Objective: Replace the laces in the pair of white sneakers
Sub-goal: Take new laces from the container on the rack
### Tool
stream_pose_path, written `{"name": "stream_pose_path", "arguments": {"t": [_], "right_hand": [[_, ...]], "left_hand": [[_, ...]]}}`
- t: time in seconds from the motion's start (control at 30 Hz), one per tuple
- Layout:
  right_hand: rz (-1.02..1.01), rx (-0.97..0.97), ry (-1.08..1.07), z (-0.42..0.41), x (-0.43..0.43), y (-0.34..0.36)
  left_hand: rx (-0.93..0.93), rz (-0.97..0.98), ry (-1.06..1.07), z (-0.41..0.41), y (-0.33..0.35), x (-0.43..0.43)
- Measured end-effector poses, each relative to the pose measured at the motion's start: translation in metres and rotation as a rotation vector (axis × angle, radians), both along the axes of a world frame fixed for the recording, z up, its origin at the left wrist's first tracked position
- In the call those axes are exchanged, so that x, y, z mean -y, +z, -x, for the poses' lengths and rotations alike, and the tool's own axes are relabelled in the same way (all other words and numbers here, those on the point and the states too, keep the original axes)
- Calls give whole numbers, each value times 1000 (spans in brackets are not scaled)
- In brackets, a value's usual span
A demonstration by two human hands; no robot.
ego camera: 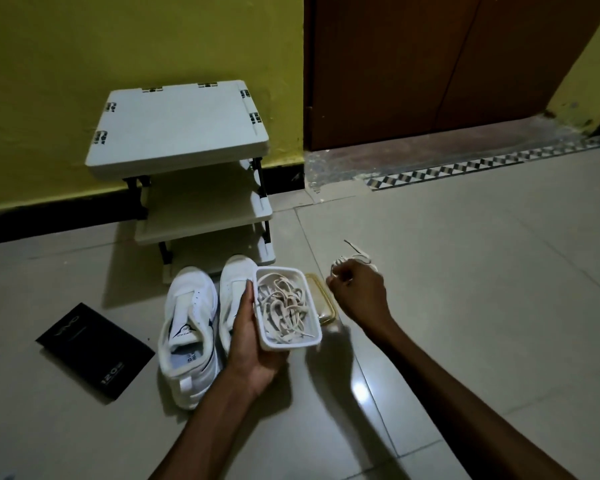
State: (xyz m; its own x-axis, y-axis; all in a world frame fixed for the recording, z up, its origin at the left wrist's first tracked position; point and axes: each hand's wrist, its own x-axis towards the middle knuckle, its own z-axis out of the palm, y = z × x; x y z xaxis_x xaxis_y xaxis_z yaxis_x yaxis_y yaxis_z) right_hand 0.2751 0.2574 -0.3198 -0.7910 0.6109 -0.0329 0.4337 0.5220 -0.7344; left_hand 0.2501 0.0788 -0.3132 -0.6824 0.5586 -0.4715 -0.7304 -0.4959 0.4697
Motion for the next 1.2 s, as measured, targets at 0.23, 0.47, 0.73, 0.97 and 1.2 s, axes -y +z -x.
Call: {"name": "stream_pose_path", "arguments": {"t": [0.23, 0.47, 0.73, 0.97, 1.2], "right_hand": [[-307, 526, 39, 26, 19, -77], [-46, 321, 128, 47, 29, -77], [338, -274, 180, -10, 76, 1], [400, -362, 410, -34, 118, 31], [244, -304, 350, -22, 128, 24]], "left_hand": [[-79, 30, 57, 6, 9, 21], [-102, 48, 119, 19, 9, 46], [-103, 215, 188, 36, 11, 31], [4, 270, 288, 25, 23, 10], [-32, 232, 114, 8, 31, 25]]}}
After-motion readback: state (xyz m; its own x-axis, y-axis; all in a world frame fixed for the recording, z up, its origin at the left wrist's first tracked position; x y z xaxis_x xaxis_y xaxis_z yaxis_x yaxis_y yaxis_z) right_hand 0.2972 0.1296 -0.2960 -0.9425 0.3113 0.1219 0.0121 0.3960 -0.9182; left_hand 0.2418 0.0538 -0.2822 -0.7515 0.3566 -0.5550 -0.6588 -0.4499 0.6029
